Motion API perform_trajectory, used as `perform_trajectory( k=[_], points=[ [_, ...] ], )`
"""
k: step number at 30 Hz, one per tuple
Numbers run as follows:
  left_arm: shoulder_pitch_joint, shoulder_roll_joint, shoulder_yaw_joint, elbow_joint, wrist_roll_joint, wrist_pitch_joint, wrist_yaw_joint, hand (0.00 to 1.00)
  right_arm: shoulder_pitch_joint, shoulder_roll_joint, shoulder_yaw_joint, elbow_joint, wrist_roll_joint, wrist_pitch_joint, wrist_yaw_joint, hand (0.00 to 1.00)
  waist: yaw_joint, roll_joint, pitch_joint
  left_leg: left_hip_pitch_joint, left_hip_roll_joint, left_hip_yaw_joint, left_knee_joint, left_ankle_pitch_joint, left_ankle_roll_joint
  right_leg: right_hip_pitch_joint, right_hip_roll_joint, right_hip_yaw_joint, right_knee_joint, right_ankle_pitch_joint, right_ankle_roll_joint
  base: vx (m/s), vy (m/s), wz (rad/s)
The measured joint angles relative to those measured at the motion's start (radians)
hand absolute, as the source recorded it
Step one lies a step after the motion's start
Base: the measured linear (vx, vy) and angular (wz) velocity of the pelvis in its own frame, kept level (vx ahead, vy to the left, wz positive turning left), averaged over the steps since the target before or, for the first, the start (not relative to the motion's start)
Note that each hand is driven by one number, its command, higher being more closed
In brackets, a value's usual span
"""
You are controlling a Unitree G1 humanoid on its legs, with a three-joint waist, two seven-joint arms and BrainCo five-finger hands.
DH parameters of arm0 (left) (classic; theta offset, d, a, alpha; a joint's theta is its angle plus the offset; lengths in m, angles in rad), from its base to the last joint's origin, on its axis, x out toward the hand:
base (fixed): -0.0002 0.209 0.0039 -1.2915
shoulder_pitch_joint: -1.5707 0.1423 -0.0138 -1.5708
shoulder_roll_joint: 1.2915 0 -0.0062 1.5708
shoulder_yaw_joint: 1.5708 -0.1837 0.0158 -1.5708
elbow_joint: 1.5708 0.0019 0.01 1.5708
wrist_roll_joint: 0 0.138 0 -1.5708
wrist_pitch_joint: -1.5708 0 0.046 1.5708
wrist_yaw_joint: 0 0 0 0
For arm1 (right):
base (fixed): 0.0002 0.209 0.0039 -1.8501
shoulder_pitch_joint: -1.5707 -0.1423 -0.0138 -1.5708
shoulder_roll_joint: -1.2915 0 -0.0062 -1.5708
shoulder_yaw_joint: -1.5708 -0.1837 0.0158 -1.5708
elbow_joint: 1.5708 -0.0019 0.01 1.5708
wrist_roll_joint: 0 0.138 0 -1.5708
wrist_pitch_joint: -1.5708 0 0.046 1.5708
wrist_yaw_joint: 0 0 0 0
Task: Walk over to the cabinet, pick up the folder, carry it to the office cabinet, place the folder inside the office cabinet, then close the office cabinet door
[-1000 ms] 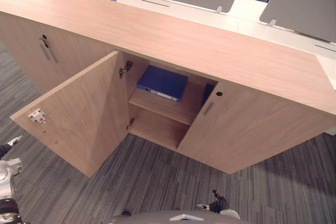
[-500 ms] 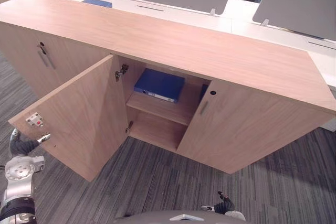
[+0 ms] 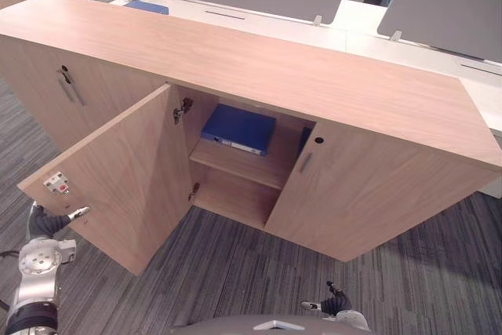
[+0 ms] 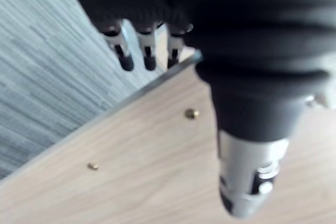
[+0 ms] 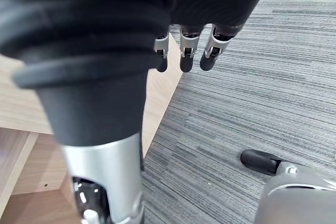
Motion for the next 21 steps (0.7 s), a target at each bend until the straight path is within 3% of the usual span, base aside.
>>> perform_trajectory(
  k=[17, 21],
  points=[
    [0.202, -0.243, -0.214, -0.080, -0.023, 0.005, -0.049, 0.00, -0.005, 0.018, 0.001, -0.001, -0.001, 0.002, 0.001, 0.00, -0.005, 0.029, -0.006, 0.014, -0.005, 0.034, 0.001, 0.000, 0.001, -0.002, -0.001, 0.038, -0.013, 0.028, 0.012, -0.03, -0.006, -0.06],
    [0.186, -0.273, -0.340, -0.081, -0.028, -0.003, -0.092, 0.00, -0.012, 0.020, 0.006, -0.001, -0.001, 0.004, 0.000, 0.00, -0.038, 0.043, -0.010, 0.018, -0.009, 0.049, 0.000, 0.001, 0.003, -0.008, -0.003, 0.061, -0.011, 0.029, 0.009, -0.09, -0.007, -0.16]
  ],
)
